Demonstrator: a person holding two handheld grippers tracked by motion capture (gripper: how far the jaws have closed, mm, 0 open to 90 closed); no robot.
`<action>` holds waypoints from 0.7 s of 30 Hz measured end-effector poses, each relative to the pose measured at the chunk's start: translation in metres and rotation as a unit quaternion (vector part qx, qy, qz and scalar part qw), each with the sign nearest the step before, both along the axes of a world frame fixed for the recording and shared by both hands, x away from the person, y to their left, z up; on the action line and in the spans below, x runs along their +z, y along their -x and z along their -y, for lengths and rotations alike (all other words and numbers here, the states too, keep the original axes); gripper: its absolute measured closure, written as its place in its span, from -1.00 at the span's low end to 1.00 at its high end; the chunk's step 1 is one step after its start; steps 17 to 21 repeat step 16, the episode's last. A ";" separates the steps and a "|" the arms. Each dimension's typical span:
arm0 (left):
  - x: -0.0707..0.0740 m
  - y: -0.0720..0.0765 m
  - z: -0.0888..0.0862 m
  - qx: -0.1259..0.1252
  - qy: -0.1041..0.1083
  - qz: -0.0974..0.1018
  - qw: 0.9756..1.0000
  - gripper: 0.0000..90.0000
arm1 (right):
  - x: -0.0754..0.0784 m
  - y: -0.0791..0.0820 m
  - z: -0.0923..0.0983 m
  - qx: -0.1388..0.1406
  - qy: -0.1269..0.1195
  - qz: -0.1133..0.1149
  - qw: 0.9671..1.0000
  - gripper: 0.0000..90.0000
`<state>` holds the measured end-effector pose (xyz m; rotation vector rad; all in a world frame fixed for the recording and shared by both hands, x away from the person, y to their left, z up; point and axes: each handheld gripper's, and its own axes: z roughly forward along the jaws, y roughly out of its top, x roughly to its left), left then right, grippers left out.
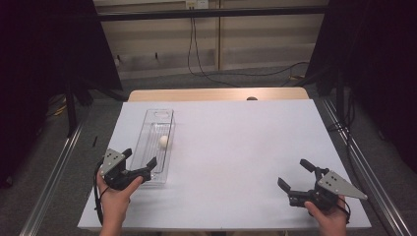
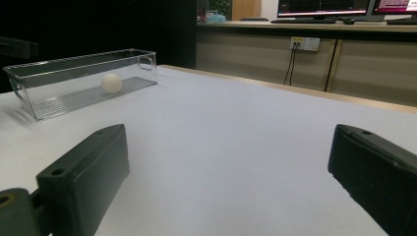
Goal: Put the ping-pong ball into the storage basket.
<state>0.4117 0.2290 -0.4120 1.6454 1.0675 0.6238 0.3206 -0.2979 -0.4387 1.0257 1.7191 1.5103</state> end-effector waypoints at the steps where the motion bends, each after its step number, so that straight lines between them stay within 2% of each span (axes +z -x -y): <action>1: 0.000 0.001 -0.001 -0.001 0.000 -0.001 1.000 -0.92 | 0.000 0.000 0.000 0.000 0.000 0.000 1.000 -0.97; 7: -0.001 0.006 -0.004 0.001 0.010 0.004 1.000 -0.92 | 0.000 0.000 0.000 -0.003 -0.002 0.000 1.000 -0.97; 15: -0.005 0.014 -0.005 0.001 0.007 0.012 1.000 -0.93 | 0.000 0.000 0.000 -0.003 -0.003 -0.001 1.000 -0.97; 21: -0.005 0.015 -0.006 -0.003 0.005 0.014 1.000 -0.93 | 0.000 0.001 0.000 -0.002 -0.002 -0.003 1.000 -0.97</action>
